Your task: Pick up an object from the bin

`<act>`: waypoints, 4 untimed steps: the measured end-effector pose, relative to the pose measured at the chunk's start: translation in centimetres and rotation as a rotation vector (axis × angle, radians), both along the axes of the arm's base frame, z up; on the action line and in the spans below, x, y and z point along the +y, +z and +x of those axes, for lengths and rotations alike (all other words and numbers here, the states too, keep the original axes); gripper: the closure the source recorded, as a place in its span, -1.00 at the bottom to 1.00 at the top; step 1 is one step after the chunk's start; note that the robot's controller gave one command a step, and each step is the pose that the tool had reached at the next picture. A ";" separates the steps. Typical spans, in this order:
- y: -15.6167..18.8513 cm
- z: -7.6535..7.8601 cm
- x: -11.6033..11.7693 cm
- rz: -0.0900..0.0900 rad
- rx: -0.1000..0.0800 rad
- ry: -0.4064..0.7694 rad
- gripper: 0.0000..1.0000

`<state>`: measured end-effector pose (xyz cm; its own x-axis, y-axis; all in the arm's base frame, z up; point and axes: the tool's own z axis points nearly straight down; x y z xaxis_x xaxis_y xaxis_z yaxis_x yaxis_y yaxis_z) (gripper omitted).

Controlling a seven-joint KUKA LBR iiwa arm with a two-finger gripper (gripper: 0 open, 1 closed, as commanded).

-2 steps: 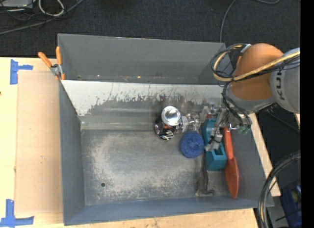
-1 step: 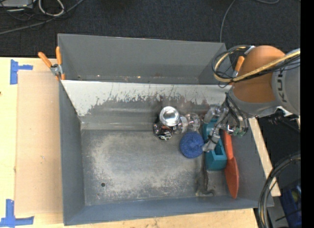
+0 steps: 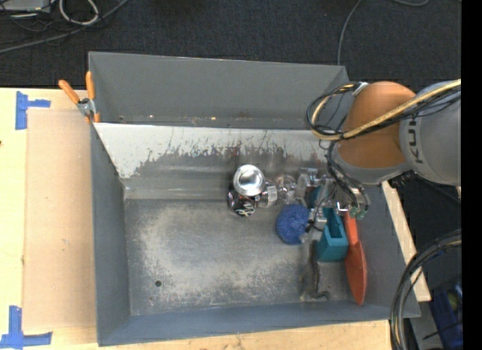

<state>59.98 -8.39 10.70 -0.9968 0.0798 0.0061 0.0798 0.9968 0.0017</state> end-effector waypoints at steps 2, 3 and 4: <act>-3.7 -0.2 0.7 -0.002 -0.005 -0.165 1.00; -3.7 -0.2 0.7 -0.002 -0.005 -0.165 1.00; -3.1 -0.2 0.7 -0.002 -0.004 -0.164 1.00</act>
Offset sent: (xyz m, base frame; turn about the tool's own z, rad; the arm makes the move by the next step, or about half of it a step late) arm -0.0025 0.0062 -0.0370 0.1673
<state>59.79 -7.67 7.59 -0.9705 0.2412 0.0018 0.2413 0.9705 0.0006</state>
